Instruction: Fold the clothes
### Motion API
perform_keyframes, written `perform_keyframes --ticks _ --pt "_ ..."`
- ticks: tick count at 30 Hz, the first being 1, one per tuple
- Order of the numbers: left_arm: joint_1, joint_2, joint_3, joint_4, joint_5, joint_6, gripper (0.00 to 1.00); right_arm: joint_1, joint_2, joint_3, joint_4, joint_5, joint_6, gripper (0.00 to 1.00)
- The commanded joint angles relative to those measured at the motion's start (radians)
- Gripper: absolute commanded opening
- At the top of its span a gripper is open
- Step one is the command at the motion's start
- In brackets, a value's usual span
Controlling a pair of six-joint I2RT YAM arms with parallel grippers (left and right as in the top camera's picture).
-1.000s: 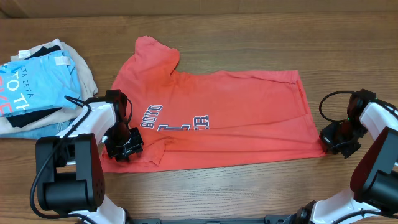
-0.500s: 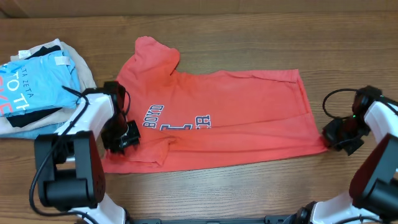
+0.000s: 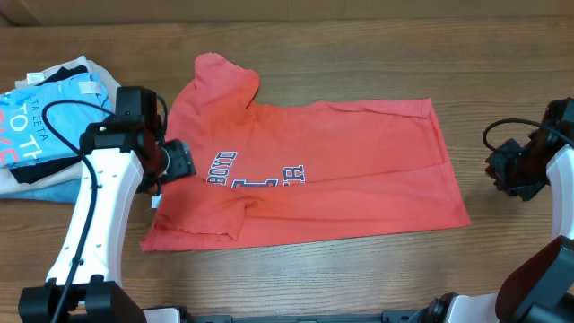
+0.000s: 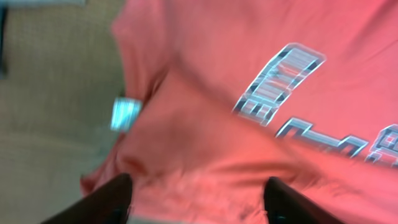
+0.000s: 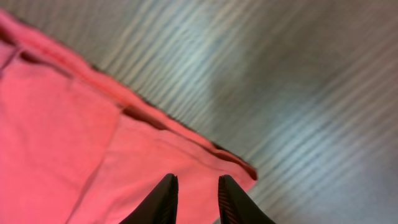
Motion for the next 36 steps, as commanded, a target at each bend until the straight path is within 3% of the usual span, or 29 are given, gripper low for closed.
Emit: perform_keyframes --ticks 1,5,11,21,29,36 --pt "0.008 -0.011 0.054 0.062 0.073 0.125 0.85 -0.005 -0.018 0.023 0.018 -0.14 -0.118 0.29" --pt "0.008 0.047 0.174 0.107 0.09 0.156 0.93 -0.005 -0.018 0.023 0.029 -0.276 -0.222 0.37" --pt "0.008 0.275 0.468 0.101 0.153 0.241 0.97 -0.005 -0.018 0.023 0.035 -0.285 -0.221 0.54" --pt "0.022 0.678 0.839 0.165 0.154 0.255 1.0 -0.005 -0.018 0.023 0.029 -0.284 -0.221 0.57" --pt "0.044 0.821 0.889 0.334 0.154 0.254 0.95 -0.005 -0.018 0.023 0.0 -0.28 -0.244 0.57" --pt "0.044 0.903 0.889 0.404 0.178 0.254 0.81 -0.005 -0.018 0.023 -0.005 -0.28 -0.243 0.57"
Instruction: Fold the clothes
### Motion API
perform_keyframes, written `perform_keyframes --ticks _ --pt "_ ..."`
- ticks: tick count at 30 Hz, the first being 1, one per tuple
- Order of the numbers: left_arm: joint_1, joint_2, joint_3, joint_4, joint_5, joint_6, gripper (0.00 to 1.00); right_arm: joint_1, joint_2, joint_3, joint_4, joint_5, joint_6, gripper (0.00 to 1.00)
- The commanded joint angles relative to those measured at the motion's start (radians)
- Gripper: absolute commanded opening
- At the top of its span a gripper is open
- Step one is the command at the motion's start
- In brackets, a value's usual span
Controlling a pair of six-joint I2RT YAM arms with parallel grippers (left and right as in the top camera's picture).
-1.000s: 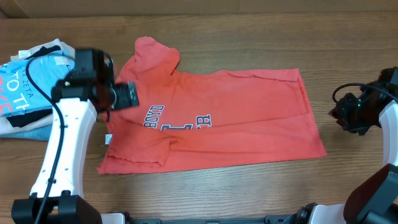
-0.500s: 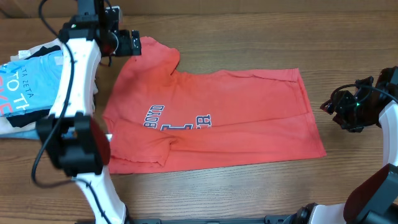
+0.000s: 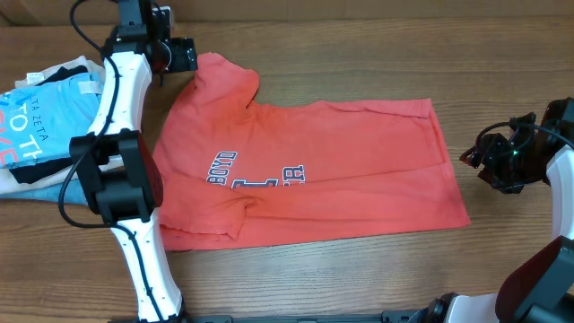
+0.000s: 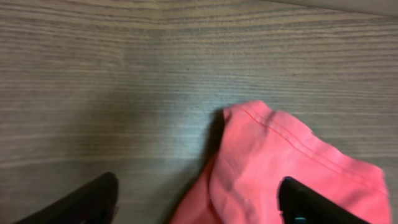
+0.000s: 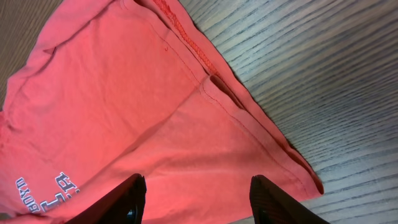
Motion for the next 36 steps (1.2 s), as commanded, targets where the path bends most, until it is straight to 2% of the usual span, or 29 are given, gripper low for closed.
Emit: perform_keyframes --ticks 1,9,16,19,21,25,30,34,36 --pt "0.003 0.051 0.027 0.021 0.043 0.023 0.79 -0.005 -0.018 0.023 -0.001 -0.006 -0.01 0.57" --pt "-0.001 0.121 0.027 0.099 0.118 0.014 0.7 -0.005 -0.018 0.023 -0.005 -0.006 -0.01 0.57" --pt "-0.019 0.161 0.027 0.127 0.196 0.014 0.57 -0.005 -0.018 0.023 -0.002 -0.006 -0.01 0.57" --pt "-0.035 0.177 0.027 0.13 0.206 0.014 0.41 -0.005 -0.018 0.023 -0.002 -0.006 -0.01 0.57" --pt "-0.045 0.184 0.027 0.127 0.206 0.014 0.25 -0.005 -0.018 0.023 0.0 -0.006 -0.01 0.56" --pt "-0.055 0.18 0.029 0.122 0.224 0.013 0.08 -0.005 -0.018 0.023 0.011 -0.006 -0.01 0.52" --pt "-0.037 0.149 0.077 0.047 0.249 -0.036 0.04 0.01 -0.018 0.023 0.078 -0.009 -0.012 0.4" --pt "-0.017 0.119 0.126 -0.055 0.249 -0.076 0.04 0.053 -0.014 0.023 0.167 -0.009 -0.011 0.4" --pt "-0.009 0.111 0.158 -0.113 0.249 -0.097 0.04 0.091 -0.007 0.023 0.238 -0.009 -0.011 0.44"
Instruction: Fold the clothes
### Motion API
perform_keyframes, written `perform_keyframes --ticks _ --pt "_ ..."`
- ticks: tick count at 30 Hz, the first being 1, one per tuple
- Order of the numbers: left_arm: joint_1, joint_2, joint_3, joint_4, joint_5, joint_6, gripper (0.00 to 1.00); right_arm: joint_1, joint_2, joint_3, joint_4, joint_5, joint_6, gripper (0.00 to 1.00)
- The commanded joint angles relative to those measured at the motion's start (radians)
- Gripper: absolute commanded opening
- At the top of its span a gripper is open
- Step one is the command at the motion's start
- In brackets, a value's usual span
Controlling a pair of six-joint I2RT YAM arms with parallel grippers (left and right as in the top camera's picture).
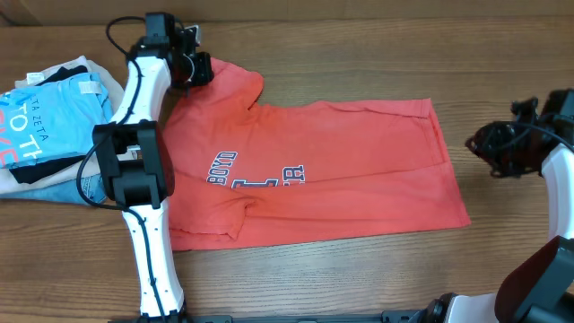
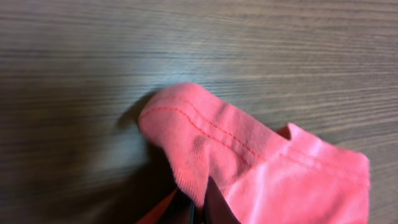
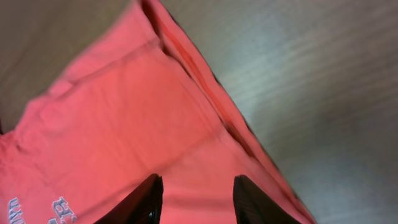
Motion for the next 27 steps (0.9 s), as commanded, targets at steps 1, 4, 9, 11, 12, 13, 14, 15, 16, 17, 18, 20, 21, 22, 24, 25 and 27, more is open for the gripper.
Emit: perform_keyframes --ticks 1,4,9,11,12,13,14,15,16,17,18,20,21,22,24,25,27 --pt "0.024 -0.06 0.072 -0.063 0.024 -0.064 0.04 0.065 -0.002 0.023 0.078 -0.008 -0.005 0.47" --pt "0.027 -0.075 0.102 -0.128 0.024 -0.09 0.04 0.118 0.036 0.023 0.193 -0.005 -0.005 0.48" --pt "0.026 -0.103 0.111 -0.171 0.024 -0.105 0.04 0.164 0.173 0.023 0.37 -0.002 -0.005 0.5" --pt "0.025 -0.107 0.111 -0.185 0.025 -0.114 0.04 0.172 0.238 0.023 0.427 0.0 -0.005 0.5" --pt "0.025 -0.107 0.111 -0.194 0.024 -0.117 0.04 0.174 0.265 0.023 0.45 -0.002 -0.005 0.5" --pt "0.024 -0.107 0.111 -0.204 0.025 -0.117 0.04 0.174 0.294 0.023 0.473 -0.002 -0.005 0.5" --pt "0.024 -0.107 0.111 -0.213 0.024 -0.117 0.04 0.174 0.317 0.023 0.493 -0.002 -0.005 0.5" --pt "0.024 -0.107 0.11 -0.221 0.024 -0.117 0.04 0.175 0.336 0.023 0.512 -0.002 -0.005 0.5" --pt "0.024 -0.107 0.11 -0.229 0.024 -0.117 0.04 0.174 0.354 0.023 0.529 -0.002 -0.005 0.5" --pt "0.024 -0.107 0.11 -0.233 0.024 -0.117 0.04 0.175 0.371 0.023 0.544 -0.002 -0.005 0.5" --pt "0.024 -0.107 0.11 -0.235 0.024 -0.117 0.04 0.175 0.383 0.023 0.557 -0.003 -0.005 0.49" --pt "0.024 -0.107 0.11 -0.239 0.024 -0.117 0.04 0.18 0.405 0.023 0.581 -0.007 -0.005 0.49" --pt "0.024 -0.107 0.11 -0.24 0.024 -0.117 0.04 0.183 0.413 0.023 0.59 -0.01 -0.006 0.49" --pt "0.024 -0.107 0.11 -0.24 0.024 -0.117 0.04 0.188 0.42 0.023 0.601 -0.014 -0.006 0.49" --pt "0.024 -0.107 0.11 -0.24 0.024 -0.117 0.04 0.197 0.428 0.023 0.622 -0.014 -0.01 0.49" --pt "0.024 -0.107 0.11 -0.24 0.024 -0.117 0.04 0.202 0.43 0.023 0.632 -0.014 -0.017 0.48" --pt "0.024 -0.107 0.11 -0.24 0.024 -0.117 0.04 0.215 0.43 0.023 0.654 -0.011 -0.039 0.49"
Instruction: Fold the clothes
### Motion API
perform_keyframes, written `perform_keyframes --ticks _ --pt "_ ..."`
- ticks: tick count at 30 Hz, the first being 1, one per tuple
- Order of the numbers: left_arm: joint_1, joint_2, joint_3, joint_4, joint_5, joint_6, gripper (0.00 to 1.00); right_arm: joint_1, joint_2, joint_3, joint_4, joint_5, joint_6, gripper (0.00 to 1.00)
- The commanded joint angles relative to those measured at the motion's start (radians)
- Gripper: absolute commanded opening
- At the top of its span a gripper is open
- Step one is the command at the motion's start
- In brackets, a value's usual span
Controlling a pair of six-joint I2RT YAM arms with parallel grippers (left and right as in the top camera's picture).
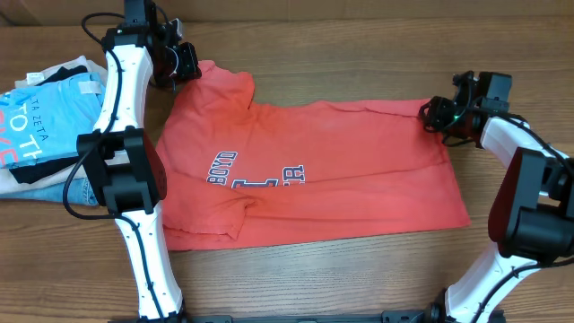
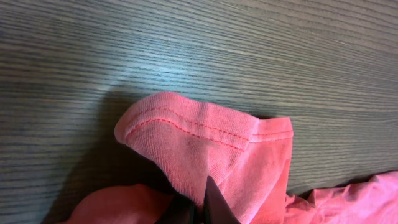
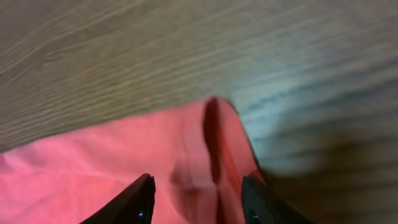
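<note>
A red T-shirt [image 1: 314, 166] with dark lettering lies spread across the table. My left gripper [image 1: 184, 65] is at its far left sleeve [image 2: 205, 137], shut on the sleeve cloth just behind the stitched hem. My right gripper [image 1: 430, 115] is at the shirt's far right corner [image 3: 214, 134], open, with its fingers [image 3: 140, 199] standing either side of the hemmed corner.
A pile of other clothes [image 1: 40, 108], light blue and white with printed letters, lies at the left edge of the table. Bare wooden table [image 1: 359, 54] runs behind the shirt and in front of it.
My right gripper has moved from beside the shirt's right edge to its far right corner, still open. My left gripper stays shut on the sleeve, which sits slightly further left and back.
My left gripper was open over the shirt's left middle, with my right gripper nearly shut off the right edge. Then the left stood open by the far left sleeve and the right was open. Then the left was shut on the sleeve. Now the right stands at the far right corner.
</note>
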Motion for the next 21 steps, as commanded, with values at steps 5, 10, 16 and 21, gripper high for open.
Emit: perform_keyframes --ticks 5,10,16,21 --pt "-0.002 -0.034 0.026 0.001 0.018 -0.018 0.04 0.047 0.01 0.015 0.037 0.014 -0.037 0.49" --pt "-0.002 -0.034 0.026 0.0 0.017 -0.017 0.04 0.051 0.032 0.015 0.029 0.066 -0.037 0.45" --pt "-0.002 -0.034 0.026 0.0 0.017 -0.017 0.04 0.051 0.042 0.015 0.021 0.092 -0.037 0.45" --pt "-0.002 -0.034 0.026 0.001 0.017 -0.017 0.04 0.051 0.042 0.015 0.02 0.108 -0.037 0.42"
